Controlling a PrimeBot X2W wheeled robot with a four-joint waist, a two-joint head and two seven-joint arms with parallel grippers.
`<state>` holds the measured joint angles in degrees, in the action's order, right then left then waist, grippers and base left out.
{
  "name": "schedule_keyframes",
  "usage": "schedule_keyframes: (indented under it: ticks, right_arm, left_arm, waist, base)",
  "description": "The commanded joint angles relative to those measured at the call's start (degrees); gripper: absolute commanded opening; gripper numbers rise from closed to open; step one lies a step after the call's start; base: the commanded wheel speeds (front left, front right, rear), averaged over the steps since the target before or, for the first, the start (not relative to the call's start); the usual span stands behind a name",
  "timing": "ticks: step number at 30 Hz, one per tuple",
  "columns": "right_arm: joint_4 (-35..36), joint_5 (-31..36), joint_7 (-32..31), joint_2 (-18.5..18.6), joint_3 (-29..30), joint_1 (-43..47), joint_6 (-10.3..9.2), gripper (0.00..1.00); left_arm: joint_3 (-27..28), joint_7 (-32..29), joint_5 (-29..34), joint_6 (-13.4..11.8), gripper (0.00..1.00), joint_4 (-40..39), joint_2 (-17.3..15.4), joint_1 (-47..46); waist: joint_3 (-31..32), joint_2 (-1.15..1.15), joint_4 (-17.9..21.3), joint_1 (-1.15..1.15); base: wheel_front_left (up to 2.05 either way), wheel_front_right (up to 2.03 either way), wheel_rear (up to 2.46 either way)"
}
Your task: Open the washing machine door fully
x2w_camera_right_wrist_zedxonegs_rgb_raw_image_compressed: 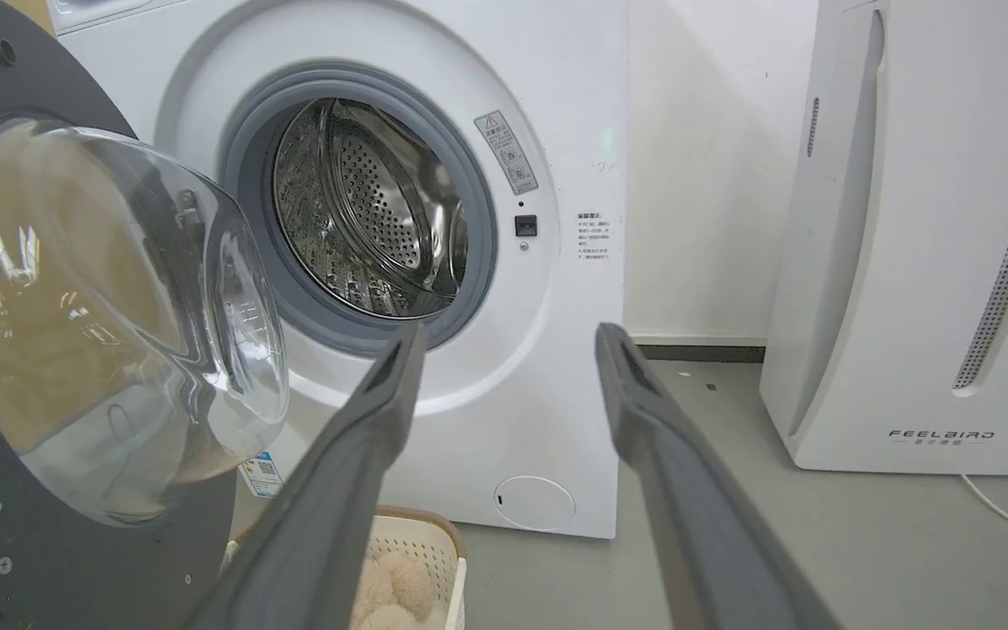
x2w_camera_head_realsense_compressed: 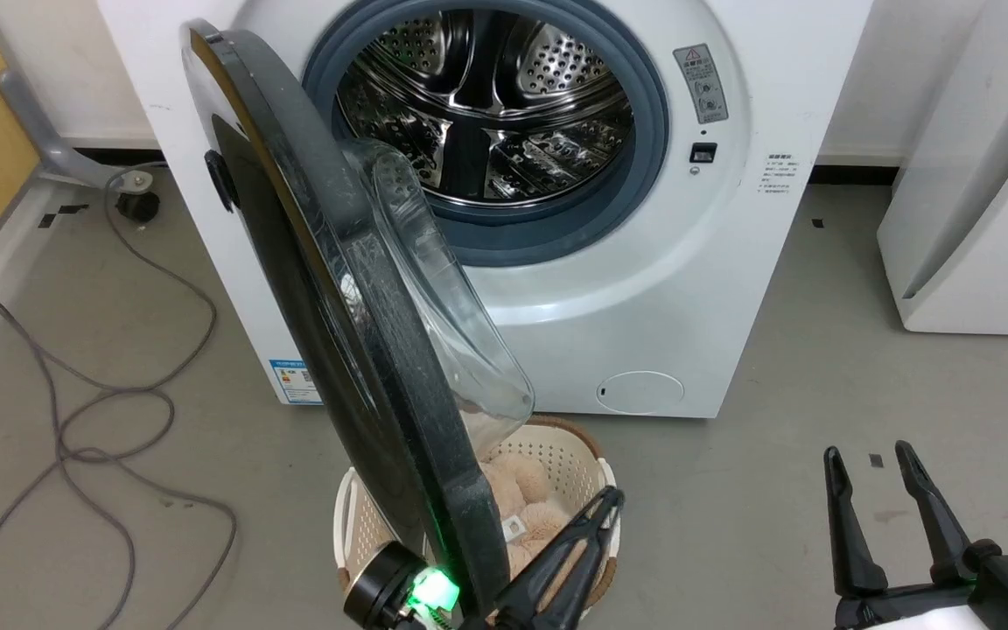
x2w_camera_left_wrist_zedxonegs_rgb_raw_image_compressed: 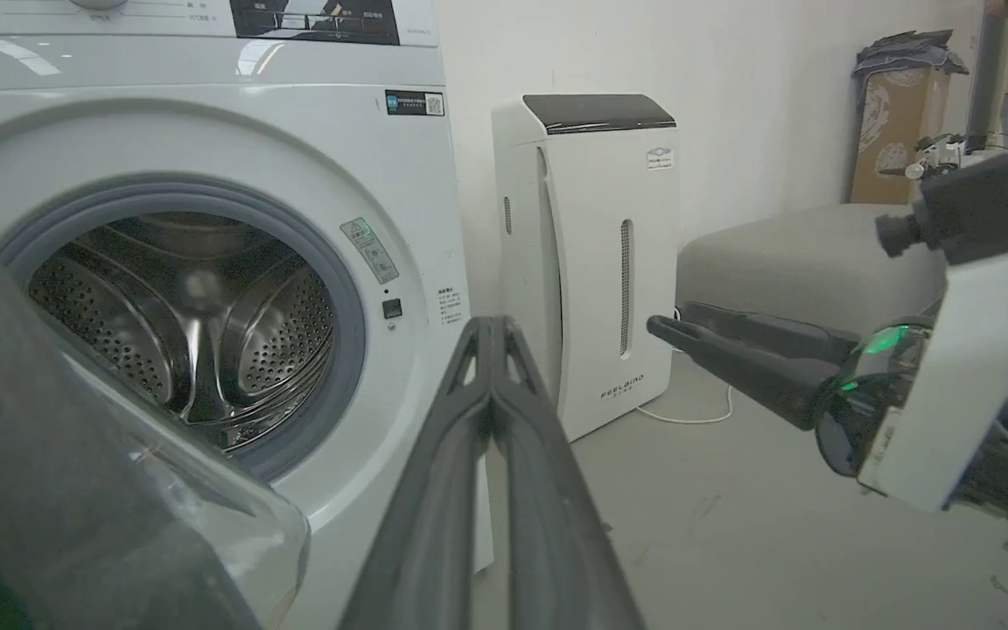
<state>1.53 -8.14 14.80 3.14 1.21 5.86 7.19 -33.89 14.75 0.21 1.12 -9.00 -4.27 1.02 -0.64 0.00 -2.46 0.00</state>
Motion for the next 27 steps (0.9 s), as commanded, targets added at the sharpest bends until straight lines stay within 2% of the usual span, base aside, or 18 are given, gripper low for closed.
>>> schedule_keyframes:
  ticks: [1, 12, 18, 27]
  right_arm:
    - [-0.1, 0.0, 0.2, -0.3, 0.0, 0.7, 0.30, 1.00]
    - [-0.4, 0.0, 0.2, -0.3, 0.1, 0.5, 0.30, 1.00]
    - [-0.4, -0.2, 0.2, -0.3, 0.3, 0.5, 0.30, 1.00]
    - [-0.3, -0.6, 0.2, -0.3, 0.4, 1.0, 0.30, 1.00]
  left_arm:
    - [0.5, 0.3, -0.3, -0.4, 0.00, 0.6, -0.2, 0.5]
    - [4.7, 0.3, -2.0, -2.4, 0.00, 7.2, -1.1, 0.9]
    - [6.7, 0.3, -2.5, -3.3, 0.00, 7.5, -1.5, 1.6]
    - [8.0, 0.3, -2.1, -4.2, 0.00, 5.2, -2.6, 4.1]
  waist:
    - [-0.1, 0.00, 0.0, 0.00]
    - [-0.8, 0.00, -0.4, 0.00]
    - [-1.1, 0.00, -1.3, 0.00]
    - [-0.9, 0.00, -5.0, 0.00]
  base:
    - [0.00, 0.00, 0.00]
    - [0.00, 0.00, 0.00]
    - [0.00, 0.00, 0.00]
    - [0.00, 0.00, 0.00]
